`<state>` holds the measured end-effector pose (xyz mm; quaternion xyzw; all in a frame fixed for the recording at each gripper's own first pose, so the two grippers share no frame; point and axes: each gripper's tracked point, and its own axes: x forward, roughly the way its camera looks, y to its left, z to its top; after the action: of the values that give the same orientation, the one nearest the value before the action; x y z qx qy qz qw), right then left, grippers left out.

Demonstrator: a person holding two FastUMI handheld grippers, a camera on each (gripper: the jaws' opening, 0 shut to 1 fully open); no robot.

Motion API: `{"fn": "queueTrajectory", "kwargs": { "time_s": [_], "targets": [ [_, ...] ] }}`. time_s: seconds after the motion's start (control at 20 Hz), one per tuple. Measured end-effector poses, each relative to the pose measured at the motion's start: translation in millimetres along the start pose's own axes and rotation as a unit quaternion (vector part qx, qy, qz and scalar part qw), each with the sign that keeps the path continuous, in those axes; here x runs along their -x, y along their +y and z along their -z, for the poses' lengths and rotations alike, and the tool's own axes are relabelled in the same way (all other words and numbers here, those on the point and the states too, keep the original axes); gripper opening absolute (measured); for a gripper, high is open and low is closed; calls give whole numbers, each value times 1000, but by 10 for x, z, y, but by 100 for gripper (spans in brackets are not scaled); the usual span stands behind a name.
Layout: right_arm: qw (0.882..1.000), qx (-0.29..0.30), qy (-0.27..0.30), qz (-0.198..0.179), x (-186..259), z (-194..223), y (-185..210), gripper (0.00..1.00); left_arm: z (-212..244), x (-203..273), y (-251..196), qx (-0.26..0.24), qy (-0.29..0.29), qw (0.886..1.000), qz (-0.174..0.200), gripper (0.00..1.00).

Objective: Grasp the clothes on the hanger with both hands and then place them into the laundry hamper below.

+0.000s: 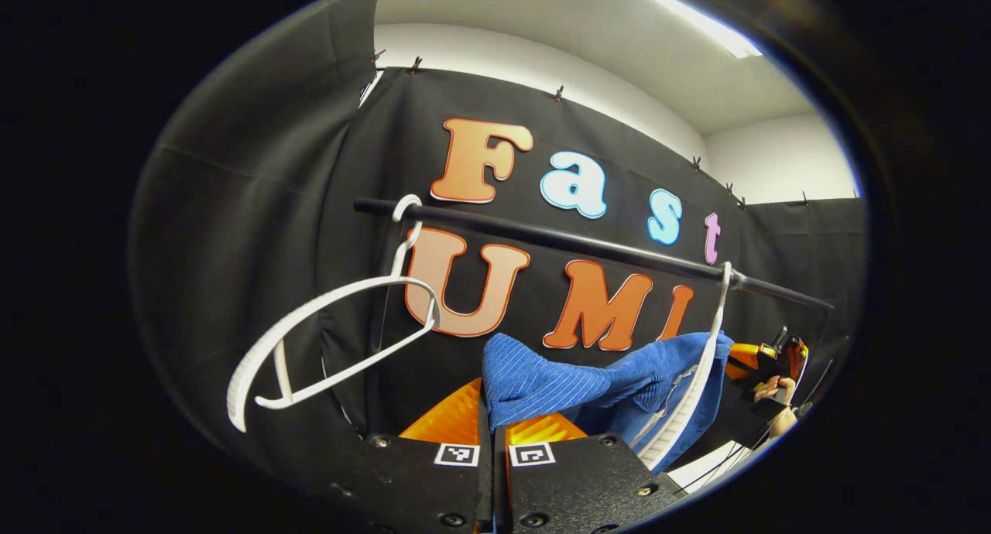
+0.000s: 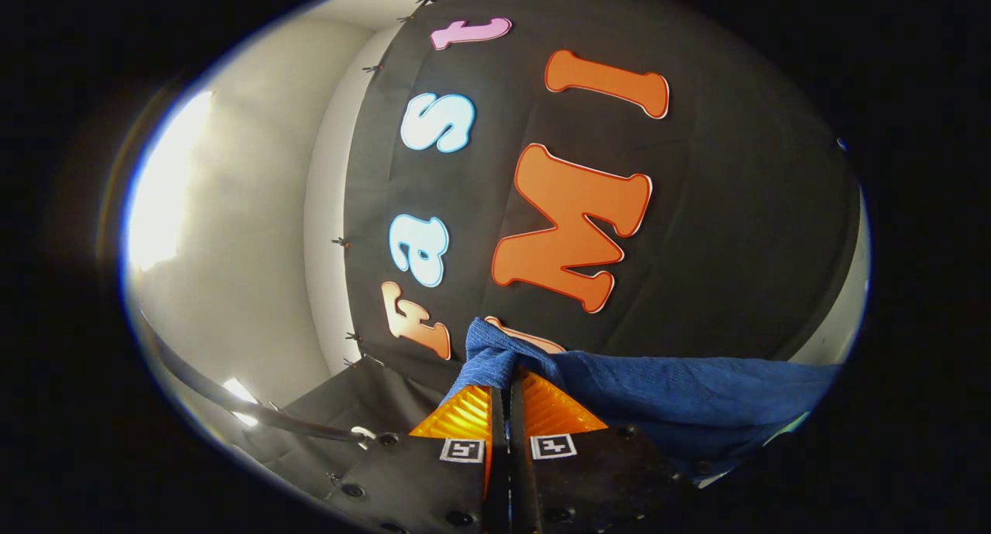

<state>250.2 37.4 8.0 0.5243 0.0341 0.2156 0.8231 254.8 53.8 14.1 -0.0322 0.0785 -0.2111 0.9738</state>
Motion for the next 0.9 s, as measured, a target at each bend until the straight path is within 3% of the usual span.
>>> {"fn": "queueTrajectory", "kwargs": {
  "time_s": [0.6, 0.9],
  "targets": [
    [995, 19, 35, 96, 66, 224, -785, 9, 634, -59, 147, 11, 57, 998, -1, 1],
    [992, 26, 38, 121, 243, 338, -1006, 9, 918, 68, 210, 17, 81, 997, -5, 1]
  ]
}}
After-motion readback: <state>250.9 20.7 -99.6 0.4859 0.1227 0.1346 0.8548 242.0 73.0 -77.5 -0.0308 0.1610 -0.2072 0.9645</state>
